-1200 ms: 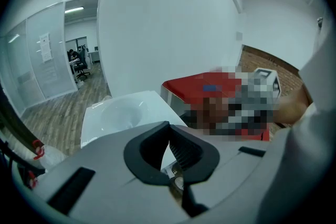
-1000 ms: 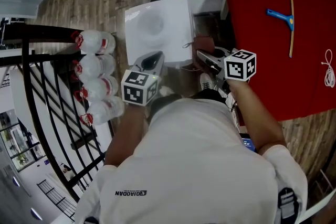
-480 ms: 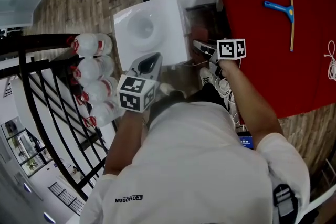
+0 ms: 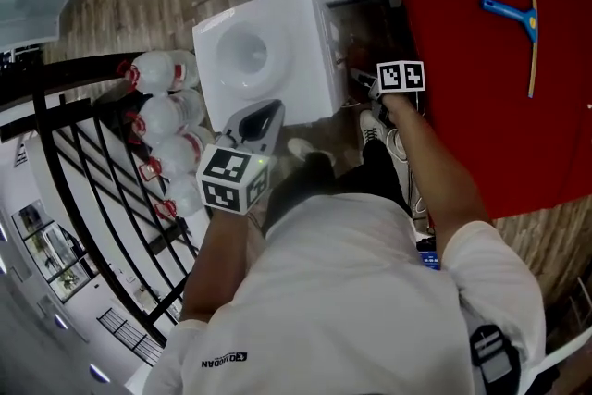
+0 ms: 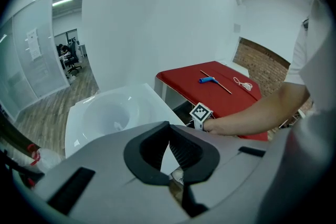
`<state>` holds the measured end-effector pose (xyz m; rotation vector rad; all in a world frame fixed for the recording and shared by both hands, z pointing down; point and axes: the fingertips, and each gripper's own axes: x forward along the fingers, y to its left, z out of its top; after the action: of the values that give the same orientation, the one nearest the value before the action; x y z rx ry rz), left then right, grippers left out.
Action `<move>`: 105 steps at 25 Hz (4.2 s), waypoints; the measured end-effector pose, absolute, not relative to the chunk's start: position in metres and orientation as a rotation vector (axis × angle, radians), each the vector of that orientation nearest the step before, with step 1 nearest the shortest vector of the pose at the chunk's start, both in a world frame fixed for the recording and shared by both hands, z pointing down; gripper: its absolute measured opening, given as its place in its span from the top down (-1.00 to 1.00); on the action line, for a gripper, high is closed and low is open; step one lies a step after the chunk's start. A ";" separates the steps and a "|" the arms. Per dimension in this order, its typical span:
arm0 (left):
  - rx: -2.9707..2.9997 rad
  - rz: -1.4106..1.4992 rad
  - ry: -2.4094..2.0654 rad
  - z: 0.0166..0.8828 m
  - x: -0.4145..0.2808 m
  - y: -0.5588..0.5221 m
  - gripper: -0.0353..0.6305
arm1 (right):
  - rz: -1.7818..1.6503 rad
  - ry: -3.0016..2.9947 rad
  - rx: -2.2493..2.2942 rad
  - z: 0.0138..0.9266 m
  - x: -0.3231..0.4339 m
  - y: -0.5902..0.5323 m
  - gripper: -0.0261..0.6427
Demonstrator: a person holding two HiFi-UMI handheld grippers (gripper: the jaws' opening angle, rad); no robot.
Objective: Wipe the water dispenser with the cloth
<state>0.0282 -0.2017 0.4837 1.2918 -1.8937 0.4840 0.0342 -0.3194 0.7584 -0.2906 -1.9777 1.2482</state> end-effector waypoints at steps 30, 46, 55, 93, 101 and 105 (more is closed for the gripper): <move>1.246 0.434 -1.905 0.487 0.010 -0.200 0.93 | 1.108 -1.960 -0.188 0.772 0.041 -0.332 0.76; 1.280 0.437 -1.940 0.473 0.013 -0.211 0.93 | 1.408 -2.245 -0.623 0.529 -0.013 -0.362 0.76; 1.263 0.425 -1.946 0.475 0.004 -0.209 0.93 | 1.421 -2.246 -0.551 0.554 -0.061 -0.377 0.76; 1.130 0.379 -1.990 0.480 -0.001 -0.158 0.93 | 1.112 -1.905 -0.148 0.833 -0.068 -0.380 0.76; 1.156 0.327 -2.043 0.471 -0.003 -0.146 0.93 | 1.144 -2.002 -0.092 0.780 -0.043 -0.388 0.76; 1.205 0.325 -2.044 0.467 0.002 -0.141 0.93 | 1.176 -2.090 -0.097 0.736 -0.024 -0.391 0.76</move>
<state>0.0017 -0.1410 0.4672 1.2050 -2.0442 0.3251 -0.0238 -0.3909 0.7355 -0.0966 -2.0898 1.1761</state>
